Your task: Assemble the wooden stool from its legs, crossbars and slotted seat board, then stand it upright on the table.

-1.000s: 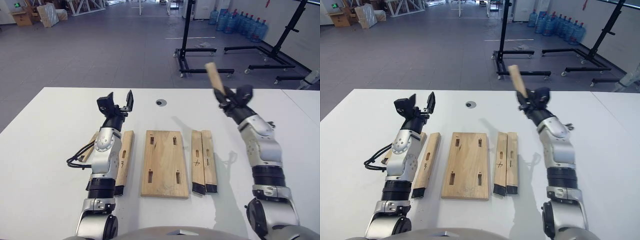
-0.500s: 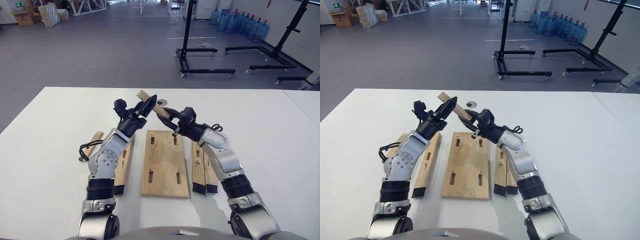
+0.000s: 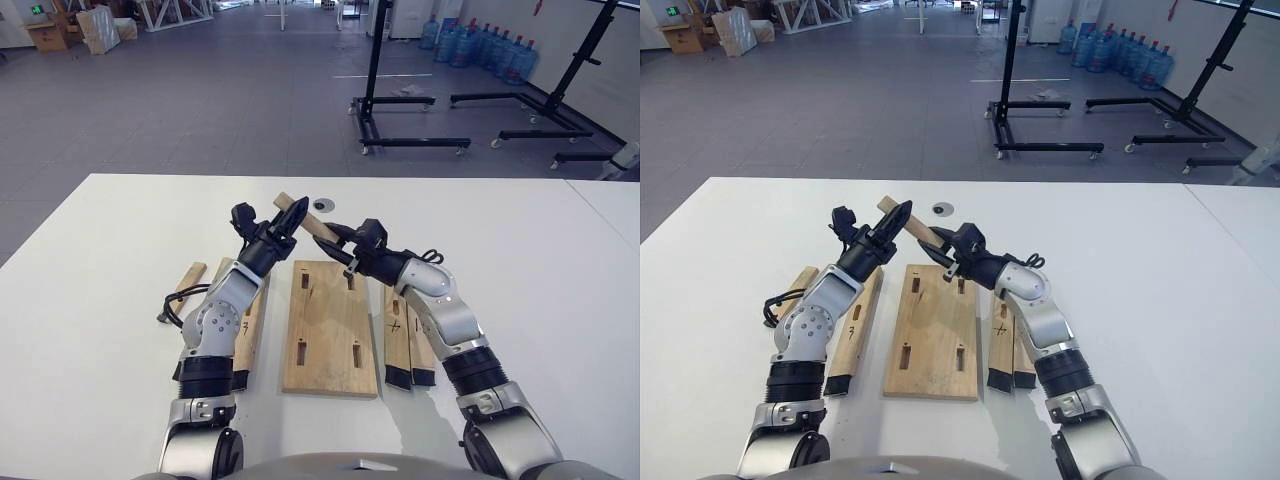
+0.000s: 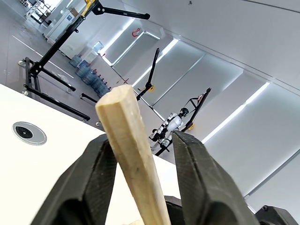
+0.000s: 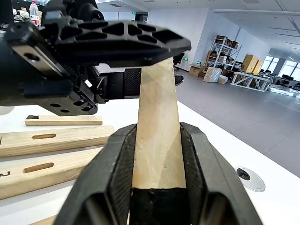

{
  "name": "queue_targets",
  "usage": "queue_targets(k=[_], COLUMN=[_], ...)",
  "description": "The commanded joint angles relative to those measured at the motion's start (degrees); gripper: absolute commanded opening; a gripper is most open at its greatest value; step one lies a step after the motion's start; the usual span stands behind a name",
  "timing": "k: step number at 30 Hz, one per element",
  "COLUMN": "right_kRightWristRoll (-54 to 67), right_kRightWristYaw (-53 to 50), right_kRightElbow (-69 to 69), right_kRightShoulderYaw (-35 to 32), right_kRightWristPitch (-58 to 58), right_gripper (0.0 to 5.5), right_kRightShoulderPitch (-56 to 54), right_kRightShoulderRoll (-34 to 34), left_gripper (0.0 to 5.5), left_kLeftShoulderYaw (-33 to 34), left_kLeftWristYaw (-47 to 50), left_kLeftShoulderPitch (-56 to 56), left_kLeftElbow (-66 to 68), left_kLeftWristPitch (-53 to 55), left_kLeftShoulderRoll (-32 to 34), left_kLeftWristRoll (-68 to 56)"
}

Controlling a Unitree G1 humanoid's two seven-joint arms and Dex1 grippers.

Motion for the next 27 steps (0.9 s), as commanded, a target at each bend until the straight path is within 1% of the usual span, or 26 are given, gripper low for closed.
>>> queue_targets(k=[1,5,9,19,20,25,27], right_kRightWristRoll=[-1.2,-1.8,-2.0,-2.8,-2.6,-2.9,-2.9], right_kRightWristYaw=[1.2,1.9,1.3,-1.0,-1.2,-2.6,-3.4], right_kRightElbow=[-0.7,-1.0,-0.4,2.4,2.6,2.3,1.3], right_kRightShoulderYaw=[0.4,-0.2,-1.0,-2.1,-2.4,-3.3,-3.8], right_kRightWristPitch=[-0.5,-1.4,-2.0,-1.7,-1.4,-1.3,-1.1], right_gripper=[1.29,1.29,1.29,1.29,1.66,2.42,2.82], right_kRightShoulderPitch=[-0.7,-0.3,-1.0,-2.8,-2.9,-2.4,-1.5], right_kRightShoulderRoll=[-1.2,-2.6,-3.1,-3.0,-2.7,-2.6,-2.8], left_gripper=[1.31,0.77,0.48,0.39,0.39,0.39,0.39], left_kLeftShoulderYaw=[0.5,0.8,1.6,1.9,2.0,2.5,3.1], left_kLeftWristYaw=[0.8,0.3,-0.4,-1.5,-1.4,-0.7,0.4], left_kLeftShoulderPitch=[-1.2,-2.3,-2.5,-1.7,-1.8,-2.2,-2.3], left_kLeftElbow=[1.4,2.6,2.4,1.5,1.5,0.8,-0.4], left_kLeftWristPitch=[-0.4,-0.9,-1.3,-1.6,-1.8,-2.3,-2.8], left_kLeftShoulderRoll=[0.1,-0.2,-0.3,0.2,0.3,1.3,2.7], left_kLeftWristRoll=[1.3,1.6,1.2,1.7,1.9,2.8,3.9])
